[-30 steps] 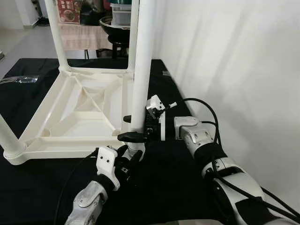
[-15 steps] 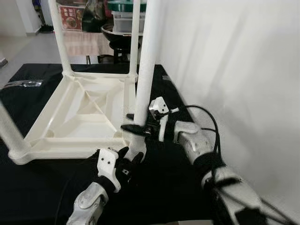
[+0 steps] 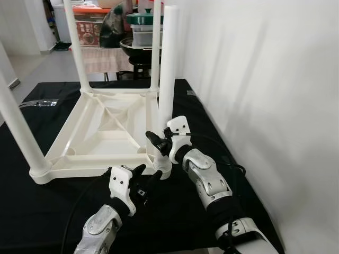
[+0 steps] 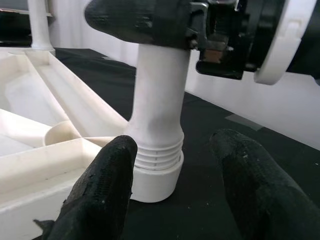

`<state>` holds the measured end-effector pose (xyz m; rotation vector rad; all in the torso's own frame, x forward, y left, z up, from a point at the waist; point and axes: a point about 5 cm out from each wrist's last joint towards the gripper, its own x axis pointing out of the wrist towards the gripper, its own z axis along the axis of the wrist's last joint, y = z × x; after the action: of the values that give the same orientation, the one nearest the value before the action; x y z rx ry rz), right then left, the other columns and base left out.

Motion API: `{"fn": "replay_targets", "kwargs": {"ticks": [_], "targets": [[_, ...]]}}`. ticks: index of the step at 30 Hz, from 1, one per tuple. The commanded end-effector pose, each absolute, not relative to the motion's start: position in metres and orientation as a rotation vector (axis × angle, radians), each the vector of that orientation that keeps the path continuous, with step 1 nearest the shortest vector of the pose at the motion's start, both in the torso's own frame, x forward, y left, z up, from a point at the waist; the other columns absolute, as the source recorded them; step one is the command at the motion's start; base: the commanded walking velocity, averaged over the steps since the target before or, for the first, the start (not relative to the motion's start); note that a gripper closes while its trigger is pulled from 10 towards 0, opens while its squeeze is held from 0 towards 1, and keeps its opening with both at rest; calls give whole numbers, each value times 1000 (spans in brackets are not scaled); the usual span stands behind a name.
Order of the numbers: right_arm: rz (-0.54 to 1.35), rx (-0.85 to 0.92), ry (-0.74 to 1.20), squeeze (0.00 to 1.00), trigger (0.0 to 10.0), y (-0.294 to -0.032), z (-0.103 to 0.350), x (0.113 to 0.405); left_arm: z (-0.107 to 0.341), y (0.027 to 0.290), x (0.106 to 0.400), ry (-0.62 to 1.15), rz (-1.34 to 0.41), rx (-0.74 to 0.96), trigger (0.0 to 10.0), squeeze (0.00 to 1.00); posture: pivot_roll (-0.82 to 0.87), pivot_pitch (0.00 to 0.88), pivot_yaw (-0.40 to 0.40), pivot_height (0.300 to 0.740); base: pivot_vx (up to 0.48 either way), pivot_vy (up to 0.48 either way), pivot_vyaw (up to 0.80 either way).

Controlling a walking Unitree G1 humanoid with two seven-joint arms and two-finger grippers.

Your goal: Building children table

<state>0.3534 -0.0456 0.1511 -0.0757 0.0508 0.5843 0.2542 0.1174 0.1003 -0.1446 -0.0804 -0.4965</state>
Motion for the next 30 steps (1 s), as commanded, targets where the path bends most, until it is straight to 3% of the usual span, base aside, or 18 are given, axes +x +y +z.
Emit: {"fn": "replay_targets", "kwargs": {"ticks": [1, 3, 4, 5, 8, 9, 10, 11, 19, 20, 21, 22, 30], "targets": [[559, -78, 156, 1000, 10000, -56, 134, 354, 96, 117, 255, -69, -486, -144, 10000, 0, 18, 0, -79, 740, 0, 0, 0], [668, -41, 115, 1000, 10000, -51, 145, 356, 97, 117, 255, -68, -488, -145, 10000, 0, 20, 0, -80, 740, 0, 0, 0], [905, 10, 40, 1000, 10000, -44, 162, 356, 96, 116, 256, -67, -491, -147, 10000, 0, 17, 0, -79, 740, 0, 0, 0], [1027, 19, 23, 1000, 10000, -44, 166, 355, 96, 116, 257, -67, -493, -149, 10000, 0, 16, 0, -78, 740, 0, 0, 0], [1134, 22, 17, 1000, 10000, -47, 169, 354, 96, 115, 257, -66, -494, -150, 10000, 0, 18, 0, -80, 740, 0, 0, 0], [1169, 4, 25, 800, 10000, -49, 169, 355, 96, 115, 257, -66, -496, -150, 10000, 0, 25, 0, -86, 740, 0, 0, 0], [1169, 4, 25, 800, 10000, -49, 169, 355, 96, 115, 257, -66, -496, -150, 10000, 0, 25, 0, -86, 740, 0, 0, 0], [1206, -22, 39, 0, 10000, -51, 171, 358, 96, 114, 257, -66, -496, -151, 10000, 0, 30, 0, -89, 740, 0, 0, 0], [1372, -66, 108, 0, 10000, -55, 176, 361, 96, 113, 255, -68, -490, -151, 10000, 0, 55, 0, -107, 740, 0, 0, 0], [1399, -53, 113, 0, 4196, -54, 177, 360, 96, 113, 255, -68, -489, -151, 10000, 0, 58, 0, -108, 740, 0, 0, 0], [1399, -53, 113, 0, 4196, -54, 177, 360, 96, 113, 255, -68, -489, -151, 10000, 0, 58, 0, -108, 740, 0, 0, 0], [1423, -34, 117, 0, 0, -54, 178, 360, 96, 113, 254, -68, -488, -151, 10000, 0, 60, 0, -110, 740, 0, 0, 0], [1423, -12, 103, 0, 0, -58, 179, 362, 95, 113, 253, -68, -487, -151, 10000, 0, 56, 0, -106, 740, 0, 0, 0]]}}
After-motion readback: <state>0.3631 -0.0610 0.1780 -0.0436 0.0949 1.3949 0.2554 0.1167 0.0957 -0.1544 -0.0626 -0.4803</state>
